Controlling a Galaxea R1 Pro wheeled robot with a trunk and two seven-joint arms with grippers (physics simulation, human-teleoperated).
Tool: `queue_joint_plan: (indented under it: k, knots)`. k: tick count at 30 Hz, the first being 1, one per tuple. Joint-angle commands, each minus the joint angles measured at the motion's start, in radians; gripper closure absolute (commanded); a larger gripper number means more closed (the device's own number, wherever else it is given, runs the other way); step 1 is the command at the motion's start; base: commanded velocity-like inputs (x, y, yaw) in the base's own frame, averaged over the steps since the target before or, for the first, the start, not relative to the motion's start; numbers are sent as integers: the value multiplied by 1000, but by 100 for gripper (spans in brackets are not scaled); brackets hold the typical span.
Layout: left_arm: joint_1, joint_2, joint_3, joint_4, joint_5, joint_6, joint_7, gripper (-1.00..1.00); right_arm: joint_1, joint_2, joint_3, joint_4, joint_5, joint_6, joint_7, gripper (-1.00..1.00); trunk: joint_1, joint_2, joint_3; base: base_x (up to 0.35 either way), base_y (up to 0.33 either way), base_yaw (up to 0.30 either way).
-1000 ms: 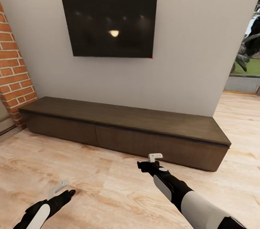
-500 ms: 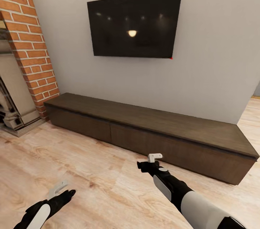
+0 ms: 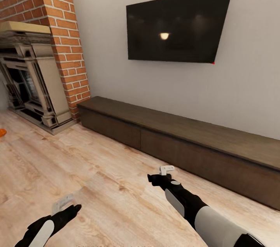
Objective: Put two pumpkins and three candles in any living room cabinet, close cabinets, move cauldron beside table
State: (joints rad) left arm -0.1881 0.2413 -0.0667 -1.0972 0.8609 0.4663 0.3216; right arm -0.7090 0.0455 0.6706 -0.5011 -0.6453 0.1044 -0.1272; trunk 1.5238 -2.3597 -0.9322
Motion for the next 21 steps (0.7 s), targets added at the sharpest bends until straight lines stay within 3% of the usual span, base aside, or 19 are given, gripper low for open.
queue_joint_plan:
  k: [1,21]
  knots:
    - [-1,1,-4,-1,10,0,10,-100,-1,-1,7,-2,-8,3,-9,-100,0,0,-1,-27,197,288]
    - [-1,1,-4,-1,12,0,10,-100,-1,-1,7,-2,-7,3,-9,-100,0,0,-1,-2,197,288]
